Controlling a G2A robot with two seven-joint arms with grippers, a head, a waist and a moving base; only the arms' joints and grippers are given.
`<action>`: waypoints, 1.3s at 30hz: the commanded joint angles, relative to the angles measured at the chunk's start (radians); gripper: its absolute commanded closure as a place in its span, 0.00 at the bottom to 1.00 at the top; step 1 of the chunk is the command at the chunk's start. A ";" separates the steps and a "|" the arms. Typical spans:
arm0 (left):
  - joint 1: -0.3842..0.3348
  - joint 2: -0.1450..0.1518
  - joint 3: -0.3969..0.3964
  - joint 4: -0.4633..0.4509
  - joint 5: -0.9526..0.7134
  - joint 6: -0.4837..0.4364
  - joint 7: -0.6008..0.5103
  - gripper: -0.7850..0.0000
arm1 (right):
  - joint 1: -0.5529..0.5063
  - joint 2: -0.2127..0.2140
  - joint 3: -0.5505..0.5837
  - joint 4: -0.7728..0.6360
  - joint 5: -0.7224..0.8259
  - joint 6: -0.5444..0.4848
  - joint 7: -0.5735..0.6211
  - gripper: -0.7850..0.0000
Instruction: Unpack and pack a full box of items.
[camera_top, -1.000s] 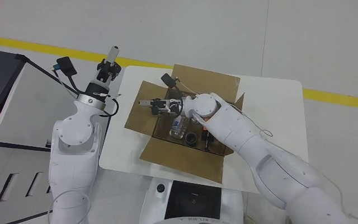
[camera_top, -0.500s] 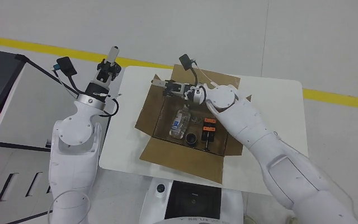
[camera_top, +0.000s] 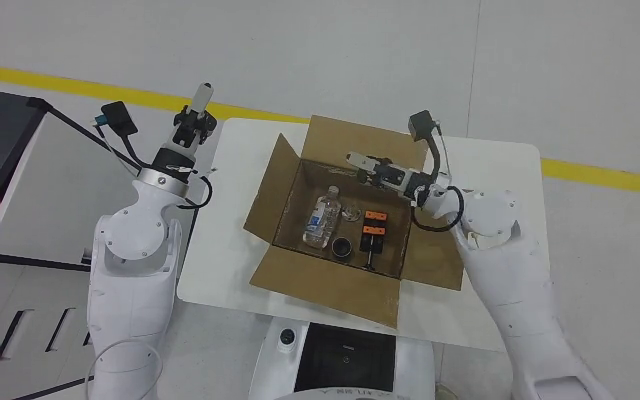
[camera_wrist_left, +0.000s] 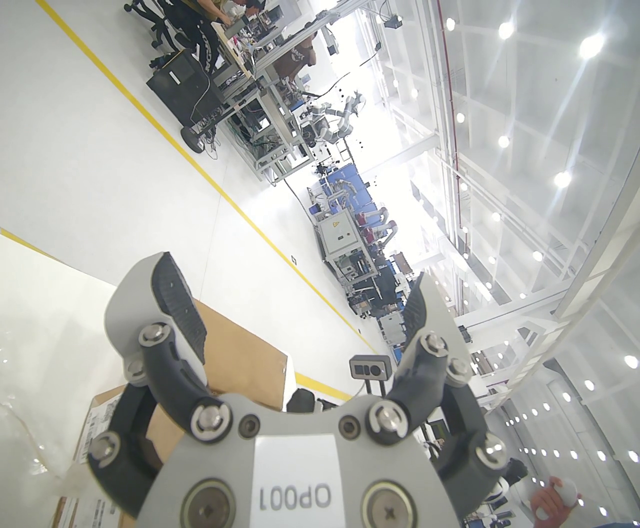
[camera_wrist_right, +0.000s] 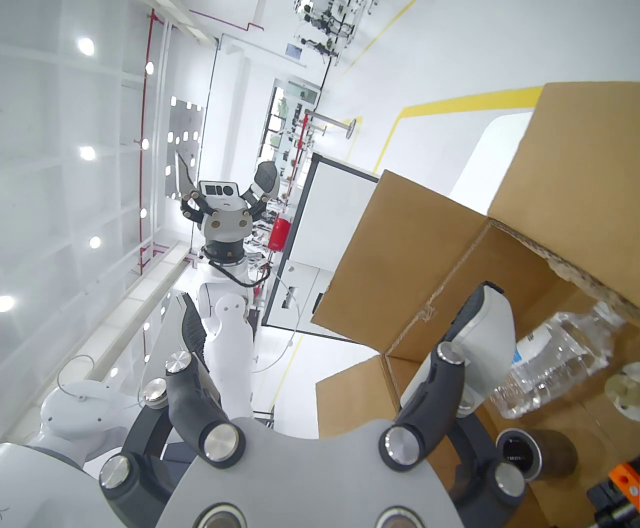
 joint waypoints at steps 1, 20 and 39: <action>0.000 0.000 0.000 0.000 0.000 0.000 0.000 0.00 | -0.060 0.007 0.033 -0.059 0.000 0.014 -0.005 0.00; 0.000 0.000 0.000 0.000 0.000 0.000 0.000 0.00 | 0.160 0.074 0.301 -0.321 0.052 0.122 0.205 0.00; 0.000 0.000 0.000 0.000 0.000 0.000 0.000 0.00 | 0.262 0.021 -0.256 0.122 0.123 0.245 0.214 0.00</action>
